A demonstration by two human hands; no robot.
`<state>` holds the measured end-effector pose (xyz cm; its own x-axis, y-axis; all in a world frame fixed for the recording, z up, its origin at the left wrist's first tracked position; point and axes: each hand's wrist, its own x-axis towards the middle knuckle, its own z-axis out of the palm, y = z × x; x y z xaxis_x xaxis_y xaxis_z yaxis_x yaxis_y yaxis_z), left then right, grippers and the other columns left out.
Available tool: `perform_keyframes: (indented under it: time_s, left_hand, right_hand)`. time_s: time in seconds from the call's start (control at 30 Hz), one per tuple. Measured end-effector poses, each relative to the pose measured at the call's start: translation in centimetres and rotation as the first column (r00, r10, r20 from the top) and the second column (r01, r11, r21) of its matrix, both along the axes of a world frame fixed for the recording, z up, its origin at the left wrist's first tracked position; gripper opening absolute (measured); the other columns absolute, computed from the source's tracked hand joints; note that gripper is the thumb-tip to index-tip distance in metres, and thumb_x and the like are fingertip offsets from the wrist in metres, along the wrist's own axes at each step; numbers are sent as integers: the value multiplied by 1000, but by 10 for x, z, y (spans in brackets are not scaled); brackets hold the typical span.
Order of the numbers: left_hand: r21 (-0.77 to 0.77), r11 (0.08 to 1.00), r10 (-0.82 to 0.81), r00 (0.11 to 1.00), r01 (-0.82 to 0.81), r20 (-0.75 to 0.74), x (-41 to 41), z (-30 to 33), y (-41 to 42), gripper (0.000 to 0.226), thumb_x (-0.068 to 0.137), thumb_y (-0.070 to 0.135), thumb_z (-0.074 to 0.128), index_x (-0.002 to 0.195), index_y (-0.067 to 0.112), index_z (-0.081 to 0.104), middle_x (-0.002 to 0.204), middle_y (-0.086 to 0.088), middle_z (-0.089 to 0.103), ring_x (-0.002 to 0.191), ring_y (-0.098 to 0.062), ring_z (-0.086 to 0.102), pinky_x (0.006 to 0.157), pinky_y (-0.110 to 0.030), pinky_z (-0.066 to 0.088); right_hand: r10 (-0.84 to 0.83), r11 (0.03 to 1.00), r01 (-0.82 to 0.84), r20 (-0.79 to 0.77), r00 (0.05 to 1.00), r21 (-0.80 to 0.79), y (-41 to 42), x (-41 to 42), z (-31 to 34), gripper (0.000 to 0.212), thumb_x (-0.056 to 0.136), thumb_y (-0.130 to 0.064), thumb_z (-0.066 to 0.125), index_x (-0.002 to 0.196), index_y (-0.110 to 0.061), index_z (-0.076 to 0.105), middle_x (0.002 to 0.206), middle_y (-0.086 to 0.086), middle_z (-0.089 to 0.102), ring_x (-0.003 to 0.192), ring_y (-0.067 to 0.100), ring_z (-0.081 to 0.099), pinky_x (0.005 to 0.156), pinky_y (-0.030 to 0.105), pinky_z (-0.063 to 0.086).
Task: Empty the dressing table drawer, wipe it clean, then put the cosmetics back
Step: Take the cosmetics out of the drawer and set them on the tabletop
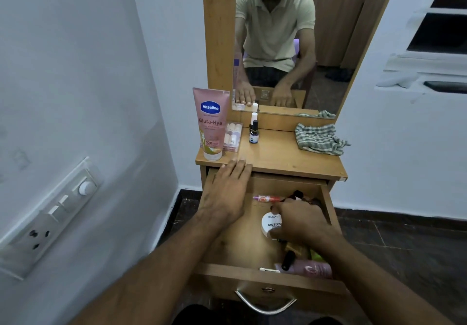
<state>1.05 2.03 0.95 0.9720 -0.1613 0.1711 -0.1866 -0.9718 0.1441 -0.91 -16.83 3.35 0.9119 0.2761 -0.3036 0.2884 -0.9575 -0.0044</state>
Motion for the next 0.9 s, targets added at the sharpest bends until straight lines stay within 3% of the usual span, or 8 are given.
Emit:
perform_keyframes:
  time_s: [0.1,0.23,0.37,0.43,0.5,0.6,0.73,0.9]
  left_hand:
    - [29,1000,-5,1000,4,22,-12,-9,1,100,84,14,69,161,23,6,170,-3,1,156,-23,0,117,-39,-6]
    - [-47,999,-7,1000,8,15,-20,-5,5,91,85,15,70,159,28,17,169,-1,13,154,-23,15,125,-49,15]
    - [-289,957,48,995,-19,92,-26,4,9,66,89,9,64,148,31,45,150,4,50,138,-20,44,114,-39,37]
    - [-395,916,115,988,-66,101,-26,6,12,61,89,6,63,143,31,51,144,6,55,132,-19,49,107,-36,44]
    - [-411,907,137,988,-95,75,-26,7,16,66,86,4,64,146,29,48,149,4,51,135,-20,47,106,-39,46]
    - [-277,956,112,992,-94,51,-23,6,20,79,83,4,65,153,27,37,161,4,31,141,-21,38,100,-40,52]
    - [-111,989,97,994,-101,-45,-17,6,20,89,86,7,63,160,27,18,169,4,10,145,-24,32,99,-40,52]
    - [-102,988,111,992,-117,-60,-13,4,19,92,85,7,65,161,26,16,169,3,11,145,-25,31,101,-42,51]
  right_hand:
    - [4,1000,-4,25,1000,-18,4,-6,-17,68,81,-56,68,139,-27,48,137,0,56,122,23,54,94,38,45]
    - [51,998,-49,101,994,-27,7,-8,-23,66,81,-57,67,137,-26,47,135,1,56,123,24,52,96,36,42]
    - [-19,970,-6,103,995,242,3,-10,-8,57,72,-63,68,118,-36,51,123,-7,57,105,16,56,80,33,48]
    - [-54,912,-1,123,991,410,1,-4,7,51,68,-63,69,108,-39,50,112,-9,56,94,14,55,72,32,49]
    - [-89,847,-23,186,979,530,1,5,22,48,69,-60,73,105,-40,49,107,-10,55,90,11,54,62,25,42]
    - [-183,777,-33,275,944,628,8,28,40,47,72,-57,75,108,-37,53,107,-6,56,91,13,56,58,24,38]
    - [-224,813,5,305,926,582,25,59,43,50,76,-58,76,115,-32,59,119,-1,59,100,18,57,68,32,45]
    - [-261,857,66,321,910,512,44,78,31,54,78,-68,71,120,-35,62,122,-2,60,102,15,54,69,32,43]
